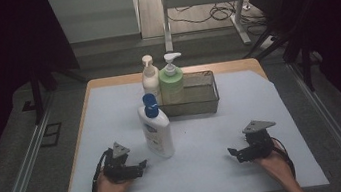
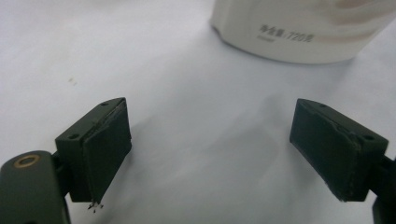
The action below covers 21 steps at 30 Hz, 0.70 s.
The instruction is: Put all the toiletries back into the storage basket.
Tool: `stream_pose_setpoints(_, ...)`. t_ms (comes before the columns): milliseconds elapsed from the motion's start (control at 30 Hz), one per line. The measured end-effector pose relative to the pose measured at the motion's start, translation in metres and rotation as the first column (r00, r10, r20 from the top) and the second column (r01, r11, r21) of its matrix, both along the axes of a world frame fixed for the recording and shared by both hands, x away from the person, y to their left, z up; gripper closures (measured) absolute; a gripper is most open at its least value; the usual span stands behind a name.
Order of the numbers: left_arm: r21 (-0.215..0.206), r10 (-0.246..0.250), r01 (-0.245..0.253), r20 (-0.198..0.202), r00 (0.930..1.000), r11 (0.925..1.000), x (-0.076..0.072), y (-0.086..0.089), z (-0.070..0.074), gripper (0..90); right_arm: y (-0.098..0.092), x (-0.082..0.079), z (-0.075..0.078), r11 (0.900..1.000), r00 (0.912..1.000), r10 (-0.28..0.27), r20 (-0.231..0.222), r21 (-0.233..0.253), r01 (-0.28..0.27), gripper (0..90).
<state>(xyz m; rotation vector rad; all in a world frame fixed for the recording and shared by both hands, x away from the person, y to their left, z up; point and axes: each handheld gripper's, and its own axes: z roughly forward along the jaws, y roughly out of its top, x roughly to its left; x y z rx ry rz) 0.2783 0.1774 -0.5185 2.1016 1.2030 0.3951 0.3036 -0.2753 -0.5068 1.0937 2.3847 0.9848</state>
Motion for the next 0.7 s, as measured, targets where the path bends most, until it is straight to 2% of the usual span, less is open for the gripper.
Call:
stream_pose_setpoints(67,0.009,0.013,-0.013,-0.003,0.9999,0.9999,0.0,0.003,-0.001,12.4,0.003,-0.001,0.001,1.0,0.9999,0.011,0.001,0.0,-0.011,3.1)
stream_pose_setpoints(267,-0.003,0.02,-0.02,0.001,0.9998,0.9998,-0.001,0.009,-0.004,12.3,0.013,-0.001,0.007,0.999,0.9994,0.035,-0.005,0.019,-0.035,2.7)
stream_pose_setpoints(367,0.004,0.021,-0.021,0.005,0.9998,0.9998,-0.001,0.007,-0.005,12.1,0.019,-0.001,0.011,0.998,0.9986,0.054,-0.002,0.032,-0.054,2.7)
stream_pose_setpoints(467,0.035,0.021,-0.022,0.014,0.9997,0.9992,-0.002,0.004,-0.005,12.0,0.024,-0.001,0.015,0.997,0.9974,0.072,0.006,0.035,-0.072,2.6)
stream_pose_setpoints(700,0.034,0.021,-0.022,0.018,0.9996,0.9992,-0.002,0.004,-0.006,12.0,0.035,0.002,0.022,0.992,0.9942,0.107,-0.005,0.063,-0.107,2.6)
